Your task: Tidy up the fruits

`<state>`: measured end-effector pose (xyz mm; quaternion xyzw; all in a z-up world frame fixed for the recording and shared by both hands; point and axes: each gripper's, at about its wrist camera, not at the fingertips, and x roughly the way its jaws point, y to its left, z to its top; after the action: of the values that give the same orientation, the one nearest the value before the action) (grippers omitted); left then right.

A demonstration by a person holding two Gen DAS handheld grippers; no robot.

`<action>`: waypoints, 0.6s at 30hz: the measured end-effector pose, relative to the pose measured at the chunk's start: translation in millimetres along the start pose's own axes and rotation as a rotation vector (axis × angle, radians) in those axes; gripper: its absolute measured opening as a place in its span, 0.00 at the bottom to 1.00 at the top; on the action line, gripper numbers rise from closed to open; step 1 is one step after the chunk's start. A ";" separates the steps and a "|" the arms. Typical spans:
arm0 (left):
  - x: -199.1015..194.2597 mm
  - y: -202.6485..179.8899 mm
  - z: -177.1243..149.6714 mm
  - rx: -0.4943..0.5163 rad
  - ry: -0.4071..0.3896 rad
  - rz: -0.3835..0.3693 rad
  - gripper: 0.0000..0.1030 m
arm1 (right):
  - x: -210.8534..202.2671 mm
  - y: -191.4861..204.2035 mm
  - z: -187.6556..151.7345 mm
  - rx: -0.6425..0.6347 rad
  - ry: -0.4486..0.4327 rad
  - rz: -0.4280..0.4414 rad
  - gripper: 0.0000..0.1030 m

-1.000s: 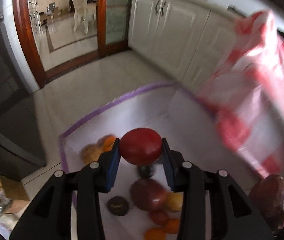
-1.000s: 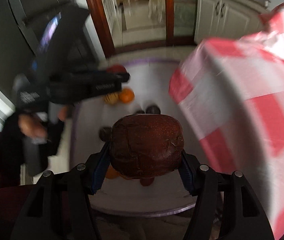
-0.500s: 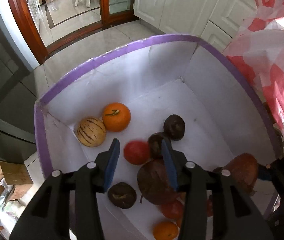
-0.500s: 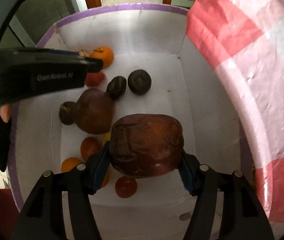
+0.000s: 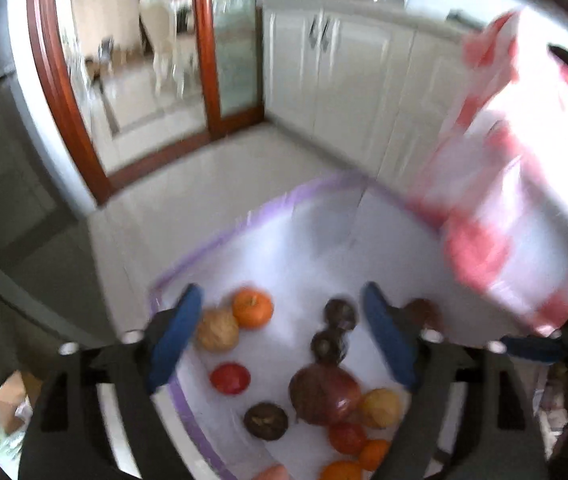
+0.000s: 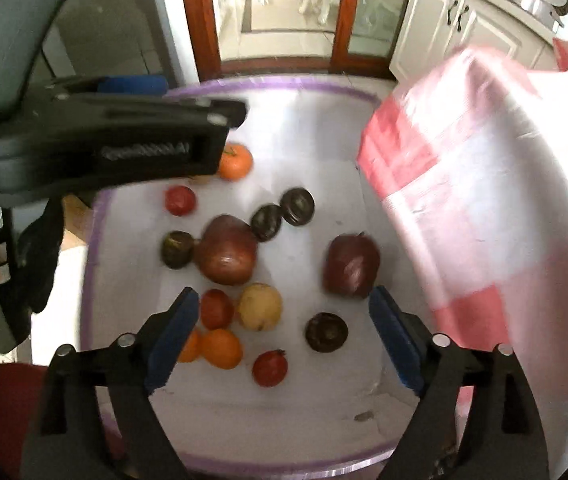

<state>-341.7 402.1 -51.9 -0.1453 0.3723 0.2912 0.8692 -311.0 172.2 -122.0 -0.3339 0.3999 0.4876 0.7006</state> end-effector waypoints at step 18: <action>10.6 -11.9 -4.3 -0.103 0.161 0.051 0.98 | 0.3 -14.3 -26.3 0.103 0.048 -0.060 0.84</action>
<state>-330.9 394.9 -62.2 -0.2032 0.4291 0.3194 0.8201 -303.6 145.5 -133.1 -0.3206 0.4308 0.4369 0.7216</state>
